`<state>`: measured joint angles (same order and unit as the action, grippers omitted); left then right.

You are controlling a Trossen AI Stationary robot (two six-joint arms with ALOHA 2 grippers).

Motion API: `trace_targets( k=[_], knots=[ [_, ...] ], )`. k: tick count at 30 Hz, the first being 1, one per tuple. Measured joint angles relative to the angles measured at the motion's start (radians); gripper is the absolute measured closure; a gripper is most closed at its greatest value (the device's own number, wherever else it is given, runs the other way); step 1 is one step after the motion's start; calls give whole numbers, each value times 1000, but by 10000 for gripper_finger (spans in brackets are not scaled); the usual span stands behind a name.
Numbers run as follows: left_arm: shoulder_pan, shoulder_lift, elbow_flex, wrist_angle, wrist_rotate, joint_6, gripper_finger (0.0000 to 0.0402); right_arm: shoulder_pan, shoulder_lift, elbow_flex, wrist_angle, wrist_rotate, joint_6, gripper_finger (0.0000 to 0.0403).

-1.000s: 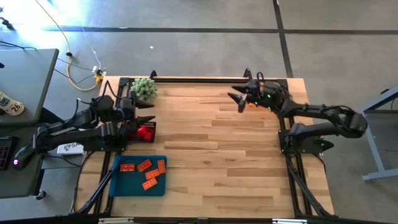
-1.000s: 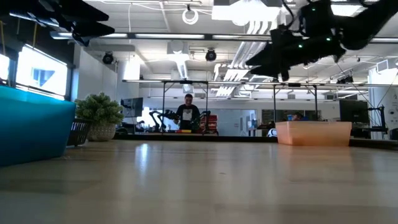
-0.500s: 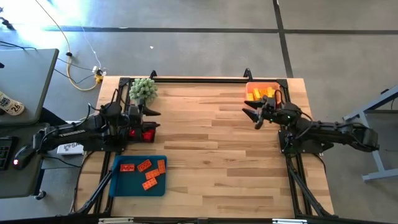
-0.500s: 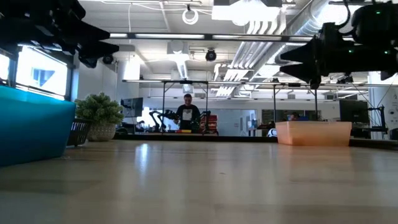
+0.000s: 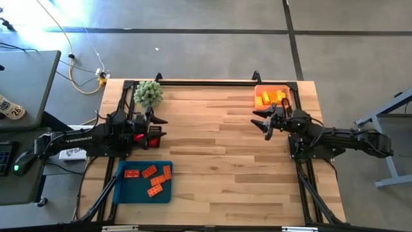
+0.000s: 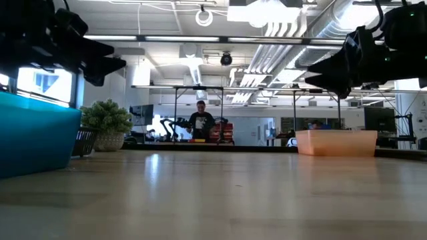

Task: Sort & place blocks by color
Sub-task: Return to Home Position

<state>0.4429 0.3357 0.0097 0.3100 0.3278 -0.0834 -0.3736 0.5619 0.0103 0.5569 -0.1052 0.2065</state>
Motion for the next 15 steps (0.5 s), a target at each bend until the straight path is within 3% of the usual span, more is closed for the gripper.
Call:
trace_targets(
  k=[6,10,15],
  knots=[
    [0,-1,2,27,-30,23,163,3,0,0,-68,85,-24,178],
    [0,-1,2,-13,-64,-49,163,3,0,0,-68,114,-32,178],
    [-1,0,2,-68,-1,-127,163,3,0,0,-68,94,-55,178]
  ],
)
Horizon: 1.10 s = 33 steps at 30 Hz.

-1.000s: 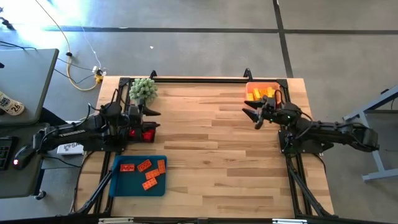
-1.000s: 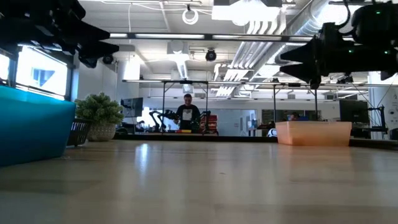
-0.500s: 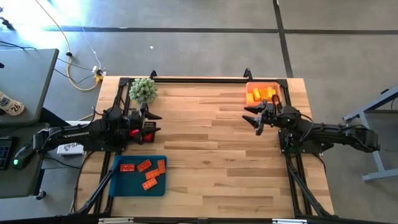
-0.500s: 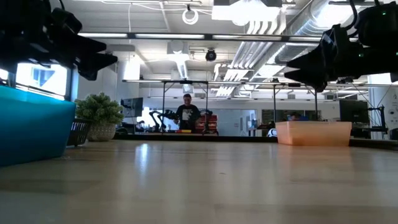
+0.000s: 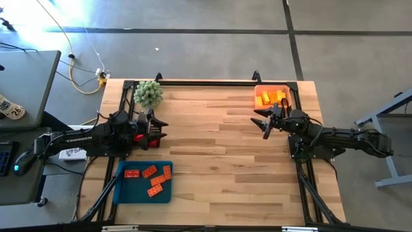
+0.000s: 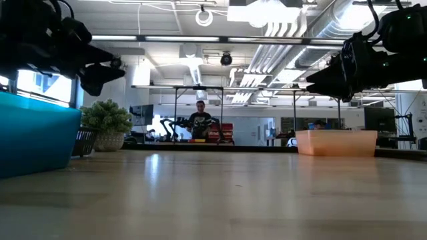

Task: Sort & place blocks by color
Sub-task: Return to Home Position

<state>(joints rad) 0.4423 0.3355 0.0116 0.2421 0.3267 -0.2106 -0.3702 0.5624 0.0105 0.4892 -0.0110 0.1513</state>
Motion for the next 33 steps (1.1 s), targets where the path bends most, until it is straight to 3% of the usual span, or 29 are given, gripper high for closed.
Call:
trace_targets(
  k=[12,17,21,26,29,33],
  knots=[
    [0,-1,0,111,63,85,163,0,0,0,0,11,163,178],
    [-1,-33,1,158,196,91,163,0,0,0,0,30,163,178],
    [0,-77,1,122,222,75,163,0,1,0,-39,47,158,178],
    [0,-154,1,68,211,91,163,0,1,0,-142,163,196,178],
    [0,-191,1,67,146,92,163,0,1,0,-189,222,246,178],
    [0,-212,2,28,56,128,163,0,1,0,-201,222,253,178]
  ],
)
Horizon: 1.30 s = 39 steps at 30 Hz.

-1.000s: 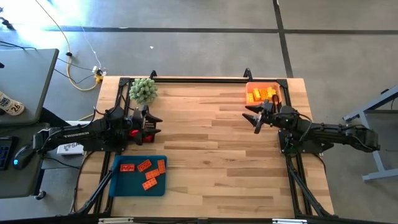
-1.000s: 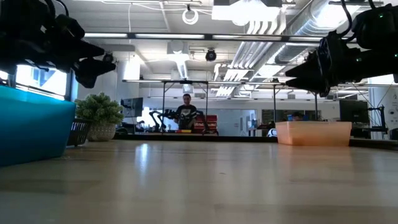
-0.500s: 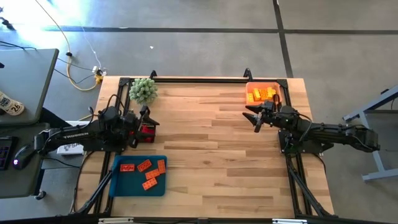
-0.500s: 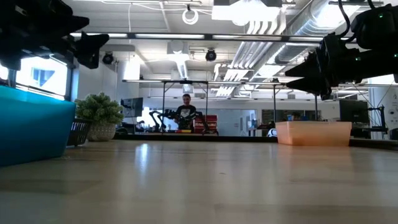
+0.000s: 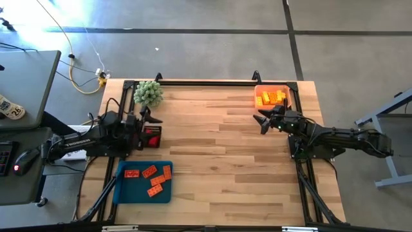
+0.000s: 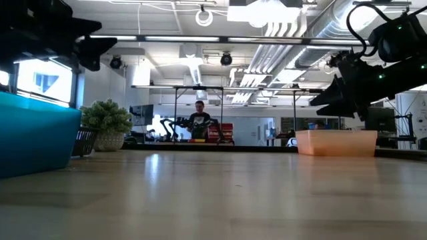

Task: Sort & place blocks by color
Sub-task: Return to Home Position

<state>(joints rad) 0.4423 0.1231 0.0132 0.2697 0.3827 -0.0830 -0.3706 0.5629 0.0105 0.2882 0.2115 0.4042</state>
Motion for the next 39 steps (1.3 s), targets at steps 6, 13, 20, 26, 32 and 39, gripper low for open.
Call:
trace_targets(
  k=[6,13,20,26,32,39],
  knots=[
    [0,0,0,-125,-154,31,163,0,0,0,0,-24,61,178],
    [1,0,0,-120,-415,-119,163,0,0,0,93,-13,98,178],
    [0,0,0,-119,-561,-230,163,0,-1,0,173,-92,47,178],
    [0,0,0,-124,-554,-150,163,0,0,0,129,-96,8,178],
    [0,0,0,-117,-551,-90,163,0,0,0,95,-89,8,178],
    [0,0,0,-116,-551,-89,163,0,0,0,85,-88,14,178]
  ],
)
